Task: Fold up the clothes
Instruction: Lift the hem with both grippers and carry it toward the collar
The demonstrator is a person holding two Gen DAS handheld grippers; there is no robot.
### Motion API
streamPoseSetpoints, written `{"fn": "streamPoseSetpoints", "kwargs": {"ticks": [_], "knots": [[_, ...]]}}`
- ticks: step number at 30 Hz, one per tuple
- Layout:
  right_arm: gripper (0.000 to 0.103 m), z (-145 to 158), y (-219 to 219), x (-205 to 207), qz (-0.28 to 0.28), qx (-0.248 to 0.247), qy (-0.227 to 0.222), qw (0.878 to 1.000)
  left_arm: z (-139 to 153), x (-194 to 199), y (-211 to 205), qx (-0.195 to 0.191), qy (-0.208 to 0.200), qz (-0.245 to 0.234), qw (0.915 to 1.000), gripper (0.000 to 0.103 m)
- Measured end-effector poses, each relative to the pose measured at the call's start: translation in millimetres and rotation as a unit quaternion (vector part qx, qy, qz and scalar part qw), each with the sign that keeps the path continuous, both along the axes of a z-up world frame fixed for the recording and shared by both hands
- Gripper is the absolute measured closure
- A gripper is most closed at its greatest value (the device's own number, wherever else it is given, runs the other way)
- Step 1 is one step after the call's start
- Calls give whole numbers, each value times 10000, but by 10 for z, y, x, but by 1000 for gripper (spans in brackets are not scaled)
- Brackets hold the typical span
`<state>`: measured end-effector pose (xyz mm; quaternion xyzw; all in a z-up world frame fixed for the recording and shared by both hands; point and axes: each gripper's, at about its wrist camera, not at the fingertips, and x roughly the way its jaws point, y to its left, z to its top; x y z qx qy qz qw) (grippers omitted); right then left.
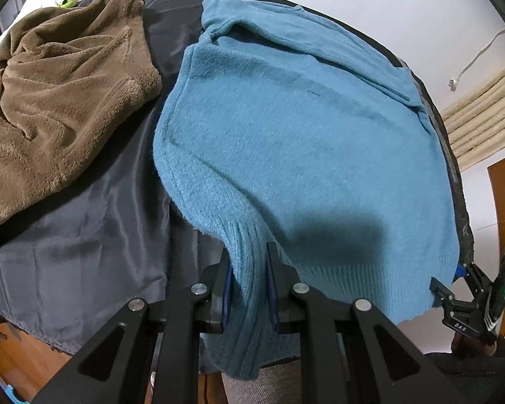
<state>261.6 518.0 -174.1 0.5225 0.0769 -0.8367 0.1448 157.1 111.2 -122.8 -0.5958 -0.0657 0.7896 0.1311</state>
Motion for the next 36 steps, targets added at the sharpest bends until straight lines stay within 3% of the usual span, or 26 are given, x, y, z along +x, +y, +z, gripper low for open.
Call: {"fn": "streamPoseSetpoints", "kwargs": {"ticks": [4, 6, 12, 17, 28, 36], "knots": [[80, 41, -106, -19, 361, -214, -97, 9991, 27, -1, -29, 61, 23, 33, 10000, 84], [85, 74, -106, -51, 451, -399, -189, 9980, 79, -14, -29, 89, 87, 44, 9999, 84], [86, 443, 251, -287, 189, -2106, -154, 9773, 397, -163, -104, 402, 451, 153, 9981, 84], [86, 796, 408, -557, 7, -2681, 248, 9631, 703, -411, -158, 663, 797, 333, 9941, 84], [86, 1355, 534, -1429, -511, -2454, 1228, 9603, 1246, -1245, -114, 1090, 1428, 471, 9826, 84], [86, 1490, 589, -2177, -863, -2244, 1486, 9592, 1244, -2011, 23, 1115, 1513, 428, 9812, 84]]}}
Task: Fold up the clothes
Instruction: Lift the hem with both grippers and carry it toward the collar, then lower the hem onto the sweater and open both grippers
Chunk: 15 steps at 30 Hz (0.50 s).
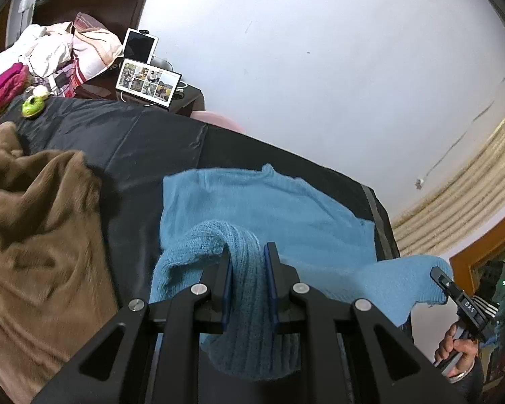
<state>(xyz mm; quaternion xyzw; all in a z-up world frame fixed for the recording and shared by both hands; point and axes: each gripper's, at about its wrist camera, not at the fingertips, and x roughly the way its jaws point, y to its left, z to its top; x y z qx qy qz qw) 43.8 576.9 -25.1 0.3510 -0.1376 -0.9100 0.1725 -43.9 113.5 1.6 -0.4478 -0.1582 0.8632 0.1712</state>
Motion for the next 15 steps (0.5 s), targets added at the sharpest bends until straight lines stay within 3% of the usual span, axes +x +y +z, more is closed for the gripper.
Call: {"fn": "streamPoseSetpoints", "kwargs": {"ticks": [9, 15], "knots": [[86, -153, -37, -763, -418, 199, -170, 9988, -207, -895, 178, -30, -110, -47, 9999, 84], [86, -395, -29, -1214, -672, 309, -456, 9962, -507, -1365, 313, -106, -346, -102, 9993, 84]]}}
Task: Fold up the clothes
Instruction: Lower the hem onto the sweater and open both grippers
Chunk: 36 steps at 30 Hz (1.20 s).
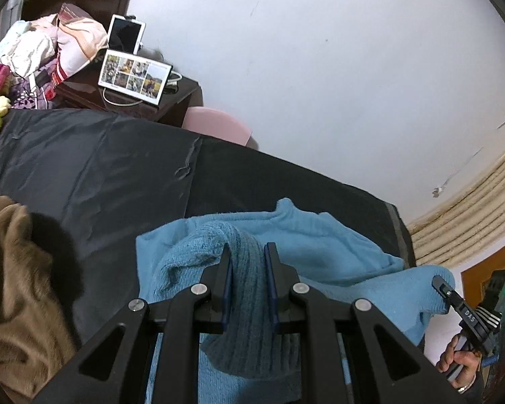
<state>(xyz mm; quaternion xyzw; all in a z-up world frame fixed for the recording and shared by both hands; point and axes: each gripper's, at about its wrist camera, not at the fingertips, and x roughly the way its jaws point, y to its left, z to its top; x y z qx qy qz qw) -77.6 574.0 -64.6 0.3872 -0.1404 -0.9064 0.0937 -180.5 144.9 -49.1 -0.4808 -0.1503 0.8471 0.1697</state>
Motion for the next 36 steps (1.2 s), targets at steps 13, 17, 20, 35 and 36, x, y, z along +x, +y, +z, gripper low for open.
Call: {"fn": "streamPoseSetpoints", "kwargs": {"ticks": [13, 17, 20, 35, 36], "knots": [[86, -406, -132, -588, -182, 232, -454, 9985, -553, -391, -42, -66, -550, 114, 9984, 84], [86, -527, -136, -698, -299, 270, -631, 9972, -610, -456, 9, -259, -540, 63, 9982, 84], [86, -621, -150, -745, -378, 350, -756, 9958, -640, -480, 67, -451, -492, 42, 9978, 83], [81, -770, -115, -890, -602, 159, -1082, 9922, -785, -581, 126, -601, -668, 113, 9959, 77], [77, -769, -90, -891, -616, 18, -1081, 9922, -779, -591, 121, -569, -685, 120, 9960, 76]]}}
